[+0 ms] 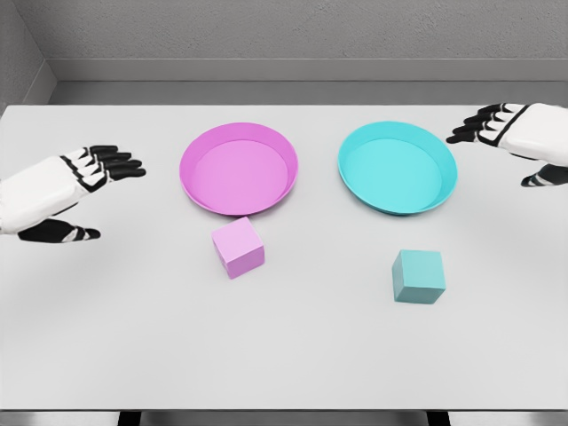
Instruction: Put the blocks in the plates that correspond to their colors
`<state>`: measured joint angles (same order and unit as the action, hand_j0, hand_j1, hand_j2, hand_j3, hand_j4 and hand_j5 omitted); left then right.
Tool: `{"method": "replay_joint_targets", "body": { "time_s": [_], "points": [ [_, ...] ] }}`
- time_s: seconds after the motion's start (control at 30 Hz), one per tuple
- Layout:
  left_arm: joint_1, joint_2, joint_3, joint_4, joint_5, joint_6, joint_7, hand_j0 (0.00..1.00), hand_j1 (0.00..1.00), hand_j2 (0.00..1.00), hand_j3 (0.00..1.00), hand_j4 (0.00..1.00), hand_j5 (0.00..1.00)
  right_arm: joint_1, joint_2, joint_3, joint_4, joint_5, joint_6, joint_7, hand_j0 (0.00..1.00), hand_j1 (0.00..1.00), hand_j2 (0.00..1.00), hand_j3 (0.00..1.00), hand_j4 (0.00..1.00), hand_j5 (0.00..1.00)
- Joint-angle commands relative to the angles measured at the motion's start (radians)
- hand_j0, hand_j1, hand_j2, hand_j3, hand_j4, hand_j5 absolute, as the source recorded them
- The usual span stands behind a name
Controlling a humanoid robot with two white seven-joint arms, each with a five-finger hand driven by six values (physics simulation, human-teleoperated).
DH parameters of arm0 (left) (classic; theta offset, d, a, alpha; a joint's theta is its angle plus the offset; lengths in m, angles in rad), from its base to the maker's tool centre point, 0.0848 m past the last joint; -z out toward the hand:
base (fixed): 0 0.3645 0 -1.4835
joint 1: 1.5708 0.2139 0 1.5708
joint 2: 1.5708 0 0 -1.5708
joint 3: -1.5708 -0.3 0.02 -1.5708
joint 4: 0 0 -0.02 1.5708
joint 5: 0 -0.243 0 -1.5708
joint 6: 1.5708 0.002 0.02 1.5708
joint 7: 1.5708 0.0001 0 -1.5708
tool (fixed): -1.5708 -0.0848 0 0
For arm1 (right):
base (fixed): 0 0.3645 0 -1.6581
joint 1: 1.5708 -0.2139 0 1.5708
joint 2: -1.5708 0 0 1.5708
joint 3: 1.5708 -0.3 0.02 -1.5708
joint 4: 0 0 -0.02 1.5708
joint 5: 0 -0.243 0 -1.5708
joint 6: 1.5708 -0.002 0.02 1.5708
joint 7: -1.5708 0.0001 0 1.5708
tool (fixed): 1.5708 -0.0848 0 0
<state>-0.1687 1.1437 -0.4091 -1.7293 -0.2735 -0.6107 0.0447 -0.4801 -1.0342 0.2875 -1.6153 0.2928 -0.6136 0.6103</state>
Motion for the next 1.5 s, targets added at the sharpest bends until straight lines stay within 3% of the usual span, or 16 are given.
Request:
{"method": "replay_joint_targets", "body": {
  "time_s": [0.0, 0.1, 0.17, 0.2, 0.27, 0.3, 0.37, 0.43, 0.47, 0.53, 0.6, 0.7, 0.93, 1.07, 1.2, 1.47],
  "points": [
    [0.0, -0.002, -0.007, 0.0, 0.005, 0.0, -0.008, 1.0, 1.0, 1.0, 1.0, 1.0, 1.0, 0.0, 0.0, -0.004, -0.006, -0.004, 0.003, 0.001, 1.0, 1.0, 1.0, 1.0, 1.0, 1.0],
    [-0.024, -0.002, -0.036, 0.0, 0.003, 0.0, -0.009, 1.0, 1.0, 1.0, 1.0, 1.0, 1.0, 0.003, 0.0, -0.01, -0.005, -0.004, 0.003, 0.001, 1.0, 1.0, 1.0, 1.0, 1.0, 1.0],
    [-0.169, -0.002, -0.178, 0.002, -0.015, 0.0, -0.014, 1.0, 1.0, 1.0, 1.0, 1.0, 1.0, 0.011, -0.001, -0.053, -0.002, 0.0, 0.003, 0.001, 1.0, 1.0, 1.0, 1.0, 1.0, 1.0],
    [-0.228, -0.002, -0.237, 0.0, -0.015, 0.0, -0.052, 1.0, 1.0, 1.0, 1.0, 1.0, 1.0, 0.011, 0.002, -0.065, 0.0, 0.003, 0.003, 0.001, 1.0, 1.0, 1.0, 1.0, 1.0, 1.0],
    [-0.321, -0.016, -0.281, -0.022, -0.012, 0.0, -0.311, 1.0, 1.0, 1.0, 1.0, 1.0, 1.0, 0.009, 0.003, -0.076, 0.021, 0.009, 0.003, 0.001, 1.0, 1.0, 1.0, 1.0, 1.0, 1.0],
    [-0.345, -0.03, -0.293, -0.033, -0.01, 0.0, -0.385, 1.0, 1.0, 1.0, 1.0, 1.0, 1.0, 0.002, 0.005, -0.07, 0.026, 0.012, 0.003, 0.001, 1.0, 1.0, 1.0, 1.0, 1.0, 1.0],
    [-0.367, -0.062, -0.293, -0.033, 0.011, 0.0, -0.385, 1.0, 1.0, 1.0, 1.0, 1.0, 1.0, -0.049, -0.007, -0.005, 0.017, 0.019, 0.003, 0.001, 1.0, 1.0, 1.0, 1.0, 1.0, 1.0],
    [-0.377, -0.116, -0.293, -0.033, 0.019, 0.0, -0.387, 1.0, 1.0, 1.0, 1.0, 1.0, 1.0, -0.204, -0.052, 0.258, 0.017, 0.019, 0.003, 0.001, 1.0, 1.0, 1.0, 1.0, 1.0, 1.0],
    [-0.394, -0.114, -0.293, -0.033, 0.019, 0.0, -0.398, 1.0, 1.0, 1.0, 1.0, 1.0, 1.0, -0.212, -0.053, 0.292, 0.008, 0.02, 0.003, 0.001, 1.0, 1.0, 1.0, 1.0, 1.0, 1.0],
    [-0.411, -0.125, -0.293, -0.033, 0.066, 0.0, -0.416, 1.0, 1.0, 1.0, 1.0, 1.0, 1.0, -0.21, -0.078, 0.324, -0.098, 0.026, 0.003, 0.001, 1.0, 1.0, 1.0, 1.0, 1.0, 1.0],
    [-0.416, -0.176, -0.295, -0.033, 0.08, 0.0, -0.414, 0.98, 0.98, 0.98, 0.98, 0.98, 0.98, -0.21, -0.087, 0.358, -0.138, 0.031, 0.003, 0.001, 1.0, 1.0, 1.0, 1.0, 1.0, 1.0],
    [-0.44, -0.245, -0.362, -0.033, 0.082, 0.0, -0.46, 0.99, 0.99, 0.99, 0.99, 0.99, 0.99, -0.218, -0.086, 0.392, -0.144, 0.034, 0.003, 0.001, 1.0, 1.0, 1.0, 1.0, 1.0, 1.0],
    [-0.454, -0.318, -0.404, -0.033, 0.076, 0.0, -0.502, 0.99, 0.99, 0.99, 0.99, 0.99, 0.99, -0.262, -0.049, 0.476, -0.144, 0.054, 0.003, 0.001, 1.0, 1.0, 1.0, 1.0, 1.0, 1.0],
    [-0.463, -0.322, -0.405, -0.033, 0.065, 0.017, -0.502, 1.0, 1.0, 1.0, 1.0, 1.0, 1.0, -0.262, -0.004, 0.515, -0.144, 0.054, 0.003, 0.001, 1.0, 1.0, 1.0, 1.0, 1.0, 1.0],
    [-0.465, -0.334, -0.407, -0.03, 0.007, 0.144, -0.502, 1.0, 1.0, 1.0, 1.0, 1.0, 1.0, -0.253, -0.001, 0.552, -0.144, 0.054, 0.003, 0.001, 1.0, 1.0, 1.0, 1.0, 1.0, 1.0],
    [-0.466, -0.355, -0.448, -0.03, -0.044, 0.158, -0.502, 0.99, 0.99, 0.99, 0.99, 0.99, 0.99, -0.252, -0.013, 0.598, -0.146, 0.055, 0.003, 0.001, 1.0, 1.0, 1.0, 1.0, 1.0, 1.0]
  ]
}}
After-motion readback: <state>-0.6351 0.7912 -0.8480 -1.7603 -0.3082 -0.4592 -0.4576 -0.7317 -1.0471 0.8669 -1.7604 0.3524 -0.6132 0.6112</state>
